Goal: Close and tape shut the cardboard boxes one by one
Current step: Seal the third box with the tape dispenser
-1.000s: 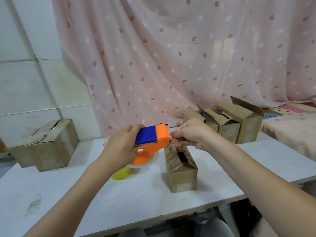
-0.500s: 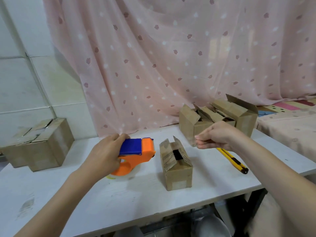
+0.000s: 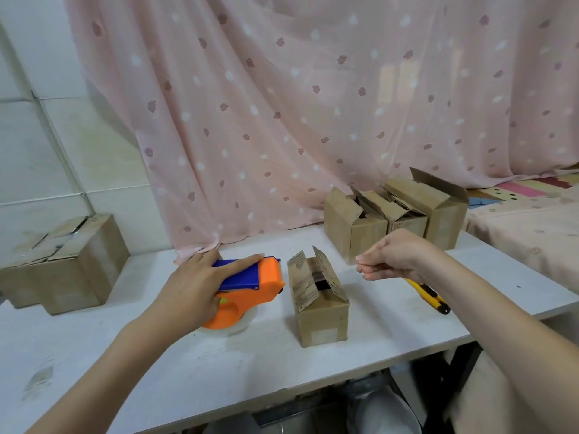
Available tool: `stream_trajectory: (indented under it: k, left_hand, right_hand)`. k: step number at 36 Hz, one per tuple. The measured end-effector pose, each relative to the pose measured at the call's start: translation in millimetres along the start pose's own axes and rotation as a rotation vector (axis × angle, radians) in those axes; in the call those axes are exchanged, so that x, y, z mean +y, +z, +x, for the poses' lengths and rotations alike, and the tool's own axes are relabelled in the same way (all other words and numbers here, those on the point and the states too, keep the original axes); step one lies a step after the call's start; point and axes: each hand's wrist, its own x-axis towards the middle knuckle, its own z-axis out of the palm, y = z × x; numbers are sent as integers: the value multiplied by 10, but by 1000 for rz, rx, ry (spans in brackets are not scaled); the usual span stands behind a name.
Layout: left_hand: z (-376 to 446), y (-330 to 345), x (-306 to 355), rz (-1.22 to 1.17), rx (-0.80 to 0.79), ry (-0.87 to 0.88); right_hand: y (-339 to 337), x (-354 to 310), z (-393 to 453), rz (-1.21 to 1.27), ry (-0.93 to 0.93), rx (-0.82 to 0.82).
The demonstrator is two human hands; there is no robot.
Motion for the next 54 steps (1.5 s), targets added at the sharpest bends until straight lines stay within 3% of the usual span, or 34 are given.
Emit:
stream_trajectory:
  k: [16, 29, 32, 37, 39, 41, 45, 48, 51, 54]
  left_hand:
    - [-25, 203, 151, 152, -112, -48]
    - [65, 212, 326, 270, -150, -6]
    - [66, 217, 336, 263, -154, -8]
    - [75, 203, 349, 275, -155, -18]
    - [71, 203, 357, 289, -164, -16]
    - [65, 209, 362, 291, -161, -16]
    - [64, 204, 373, 289, -154, -19]
    - [74, 210, 367, 287, -157, -33]
    - [96, 220, 349, 285, -162, -41]
    - [94, 224, 358, 284, -161, -33]
  right_hand:
    - [197, 347, 157, -97, 62, -18]
    - [409, 463, 195, -244, 0, 24]
    - [435, 451, 205, -412, 8, 53]
    - [468, 410, 181, -986, 16, 110]
    - [458, 446, 213, -1049, 15, 123]
    - [449, 490, 251, -1014, -68, 194]
    - [543, 479, 98, -898, -553, 386]
    - [748, 424, -167, -1009, -782, 181]
    - [892, 523, -239, -1213, -675, -35]
    - [902, 548, -267, -1320, -650, -93]
